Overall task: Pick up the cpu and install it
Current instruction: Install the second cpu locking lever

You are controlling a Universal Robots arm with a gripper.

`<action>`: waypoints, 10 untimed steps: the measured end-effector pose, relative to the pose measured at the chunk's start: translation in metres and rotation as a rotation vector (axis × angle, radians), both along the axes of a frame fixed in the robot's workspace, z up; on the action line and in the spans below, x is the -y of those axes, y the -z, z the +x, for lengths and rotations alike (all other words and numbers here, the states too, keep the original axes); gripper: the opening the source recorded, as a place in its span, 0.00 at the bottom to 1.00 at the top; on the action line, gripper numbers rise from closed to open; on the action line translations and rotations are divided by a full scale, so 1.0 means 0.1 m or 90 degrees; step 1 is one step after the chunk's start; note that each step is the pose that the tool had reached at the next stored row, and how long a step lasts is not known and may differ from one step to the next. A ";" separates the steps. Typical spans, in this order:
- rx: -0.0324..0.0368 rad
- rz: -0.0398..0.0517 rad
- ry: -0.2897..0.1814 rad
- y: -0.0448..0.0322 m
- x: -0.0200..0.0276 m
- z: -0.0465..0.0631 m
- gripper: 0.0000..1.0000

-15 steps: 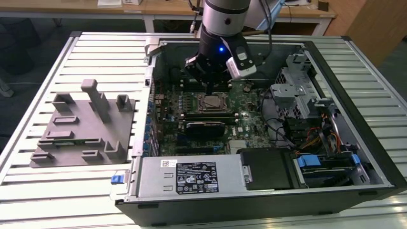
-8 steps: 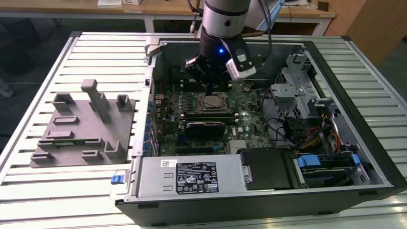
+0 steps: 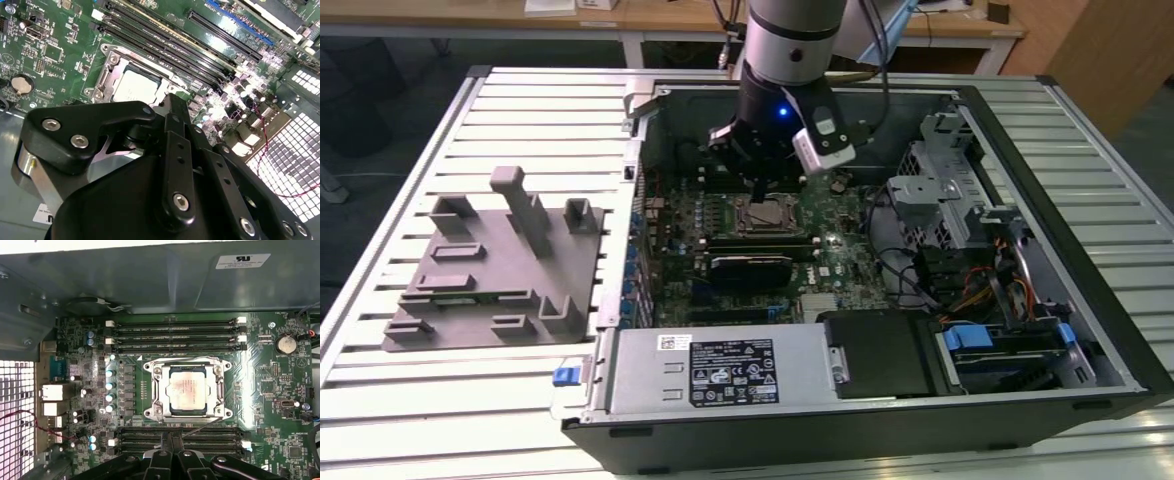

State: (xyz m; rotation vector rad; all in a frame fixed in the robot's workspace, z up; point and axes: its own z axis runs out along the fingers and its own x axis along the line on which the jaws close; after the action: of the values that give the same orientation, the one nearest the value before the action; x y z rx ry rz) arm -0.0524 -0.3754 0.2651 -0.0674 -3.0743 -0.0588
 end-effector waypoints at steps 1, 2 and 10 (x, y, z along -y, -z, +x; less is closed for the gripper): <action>0.0000 0.0000 0.001 0.009 0.000 0.00 0.11; 0.0000 0.0000 0.001 0.017 0.000 0.00 0.11; -0.0001 -0.0001 0.001 0.071 0.013 0.00 0.11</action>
State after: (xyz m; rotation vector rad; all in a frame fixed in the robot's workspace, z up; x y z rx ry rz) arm -0.0527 -0.3768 0.2580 -0.0702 -3.0742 -0.0587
